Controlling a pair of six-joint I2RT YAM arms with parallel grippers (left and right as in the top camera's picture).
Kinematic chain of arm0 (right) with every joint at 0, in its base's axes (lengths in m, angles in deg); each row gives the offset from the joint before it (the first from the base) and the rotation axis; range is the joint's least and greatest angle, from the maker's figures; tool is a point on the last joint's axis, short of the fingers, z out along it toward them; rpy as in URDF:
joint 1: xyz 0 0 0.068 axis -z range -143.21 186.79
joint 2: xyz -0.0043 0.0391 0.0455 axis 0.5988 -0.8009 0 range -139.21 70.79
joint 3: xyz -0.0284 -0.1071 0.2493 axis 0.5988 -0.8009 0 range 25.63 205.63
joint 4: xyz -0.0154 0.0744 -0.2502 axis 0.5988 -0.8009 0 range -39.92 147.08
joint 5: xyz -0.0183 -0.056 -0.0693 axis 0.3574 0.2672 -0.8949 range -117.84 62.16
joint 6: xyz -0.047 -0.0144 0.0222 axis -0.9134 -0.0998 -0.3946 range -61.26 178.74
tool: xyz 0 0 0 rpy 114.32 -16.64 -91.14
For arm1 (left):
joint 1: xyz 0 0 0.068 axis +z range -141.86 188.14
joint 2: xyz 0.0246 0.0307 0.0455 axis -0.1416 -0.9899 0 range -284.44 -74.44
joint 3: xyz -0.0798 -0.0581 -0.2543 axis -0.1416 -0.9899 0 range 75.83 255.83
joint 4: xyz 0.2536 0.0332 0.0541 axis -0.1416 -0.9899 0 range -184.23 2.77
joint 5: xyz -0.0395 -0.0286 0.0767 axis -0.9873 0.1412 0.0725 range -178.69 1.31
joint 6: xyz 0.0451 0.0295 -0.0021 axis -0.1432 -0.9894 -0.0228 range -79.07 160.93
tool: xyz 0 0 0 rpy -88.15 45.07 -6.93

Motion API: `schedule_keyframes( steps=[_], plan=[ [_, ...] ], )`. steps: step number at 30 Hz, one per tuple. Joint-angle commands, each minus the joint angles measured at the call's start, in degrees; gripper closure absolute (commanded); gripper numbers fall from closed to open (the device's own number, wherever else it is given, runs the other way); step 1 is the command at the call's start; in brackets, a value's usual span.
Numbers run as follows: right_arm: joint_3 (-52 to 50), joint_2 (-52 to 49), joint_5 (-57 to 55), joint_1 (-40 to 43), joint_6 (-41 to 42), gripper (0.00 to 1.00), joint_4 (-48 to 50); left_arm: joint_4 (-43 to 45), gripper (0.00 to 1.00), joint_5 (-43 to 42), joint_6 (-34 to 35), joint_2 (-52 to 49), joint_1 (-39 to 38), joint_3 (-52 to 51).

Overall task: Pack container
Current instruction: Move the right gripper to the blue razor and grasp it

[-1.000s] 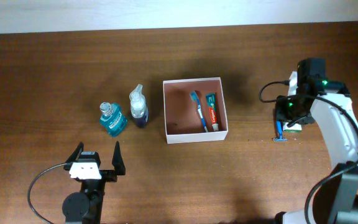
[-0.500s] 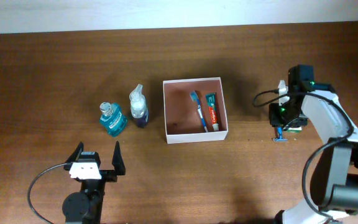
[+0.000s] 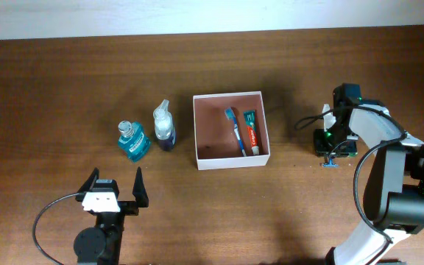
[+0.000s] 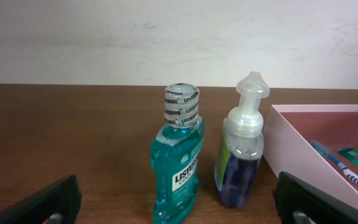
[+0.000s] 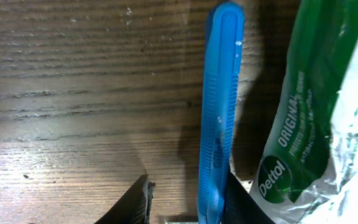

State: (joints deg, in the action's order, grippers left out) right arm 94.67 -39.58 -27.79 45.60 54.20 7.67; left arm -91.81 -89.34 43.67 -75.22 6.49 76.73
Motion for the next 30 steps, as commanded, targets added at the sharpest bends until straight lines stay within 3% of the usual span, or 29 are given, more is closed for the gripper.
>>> schedule_keyframes(
  steps=[1, 6, 14, 20, 30],
  plan=[
    [-0.52, -0.79, 0.74, 0.26, 0.37, 0.71, 0.17, 0.02, 0.01, -0.39, -0.68, 0.37, -0.22, -0.42],
    [-0.52, -0.79, 0.76, 0.26, 0.52, 0.88, -0.07, 0.02, 0.01, -0.39, -0.68, 0.37, -0.22, -0.42],
    [0.15, -0.63, 3.41, 0.24, 2.01, 0.96, -0.94, 0.02, 0.01, -0.39, -0.68, 0.37, -0.22, -0.42],
    [4.09, 1.25, 7.06, -1.53, 2.03, 0.96, -2.73, 0.02, 0.01, -0.39, -0.68, 0.37, -0.22, -0.42],
    [9.86, 11.41, 7.04, -12.02, 5.86, 0.96, -3.93, 0.02, 0.01, -0.39, -0.68, 0.37, -0.22, -0.42]
  ],
)
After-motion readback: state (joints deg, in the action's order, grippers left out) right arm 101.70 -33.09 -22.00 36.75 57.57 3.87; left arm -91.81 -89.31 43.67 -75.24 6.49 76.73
